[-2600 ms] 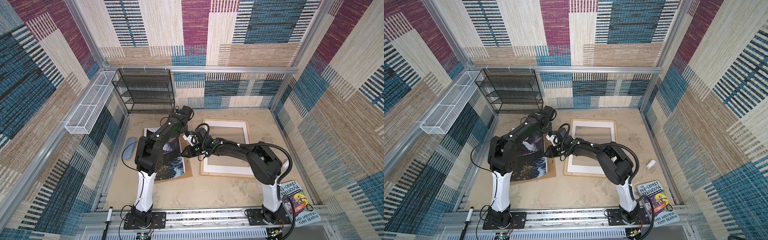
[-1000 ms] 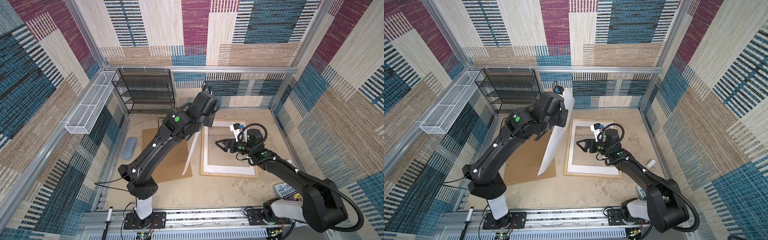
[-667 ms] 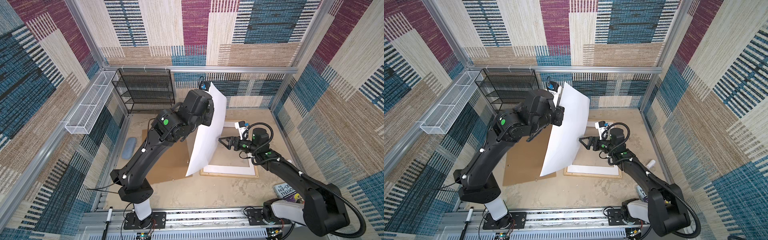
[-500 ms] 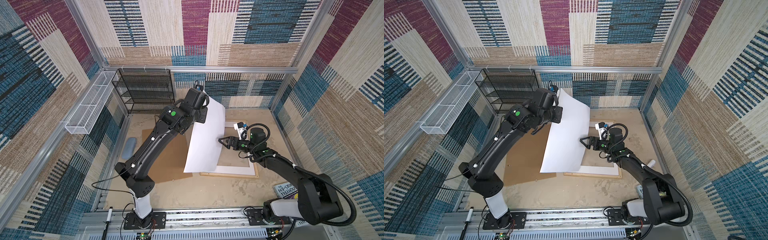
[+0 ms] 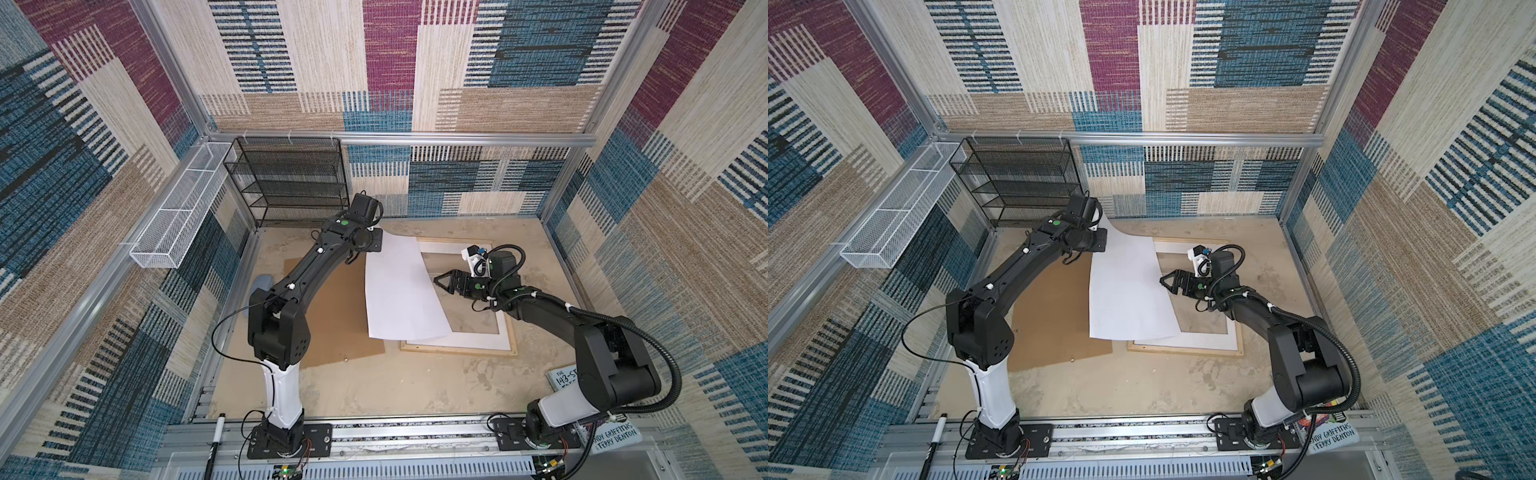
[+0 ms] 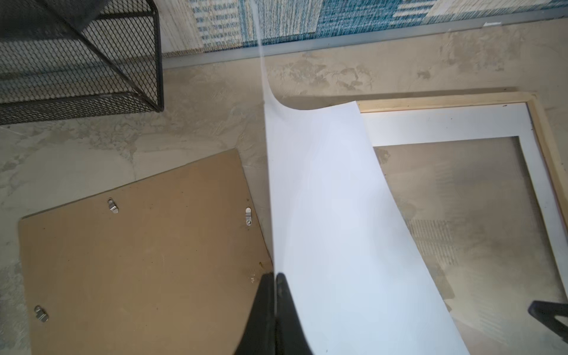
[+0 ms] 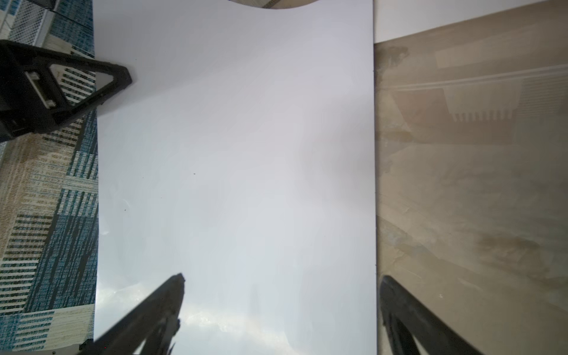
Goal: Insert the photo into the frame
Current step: 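Swing the photo print over the frame with left gripper while right approaches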
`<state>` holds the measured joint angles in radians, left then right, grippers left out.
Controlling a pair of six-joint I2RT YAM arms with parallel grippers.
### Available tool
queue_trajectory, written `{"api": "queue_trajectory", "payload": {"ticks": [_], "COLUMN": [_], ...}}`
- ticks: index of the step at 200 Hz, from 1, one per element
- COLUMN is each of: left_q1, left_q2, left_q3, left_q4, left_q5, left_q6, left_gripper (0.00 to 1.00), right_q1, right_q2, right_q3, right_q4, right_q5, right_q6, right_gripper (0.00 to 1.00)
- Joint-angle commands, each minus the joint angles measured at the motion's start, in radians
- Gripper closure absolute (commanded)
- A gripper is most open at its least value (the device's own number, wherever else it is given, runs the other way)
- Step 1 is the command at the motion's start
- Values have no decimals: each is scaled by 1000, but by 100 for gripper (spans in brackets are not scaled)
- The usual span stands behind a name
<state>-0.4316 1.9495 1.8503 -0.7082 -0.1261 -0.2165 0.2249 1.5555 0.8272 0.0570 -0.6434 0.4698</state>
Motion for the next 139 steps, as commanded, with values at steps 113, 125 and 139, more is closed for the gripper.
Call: {"api": "queue_trajectory", "payload": {"ticks": [113, 125, 139], "left_q1": [17, 22, 27], "left_q2": [81, 75, 72], "left_q3": [-111, -122, -134], "left_q4": [117, 125, 134], "left_q5": [-307, -305, -306], "left_q6": [262, 264, 265], "left_gripper": [100, 100, 100], "right_q1": [33, 46, 60], "right_q2": [199, 210, 224], "right_q3": [87, 96, 108], "right_q4": [30, 29, 27], "right_q5": [-41, -36, -31], "right_q6": [-25, -23, -23], "right_gripper": [7, 7, 8]}}
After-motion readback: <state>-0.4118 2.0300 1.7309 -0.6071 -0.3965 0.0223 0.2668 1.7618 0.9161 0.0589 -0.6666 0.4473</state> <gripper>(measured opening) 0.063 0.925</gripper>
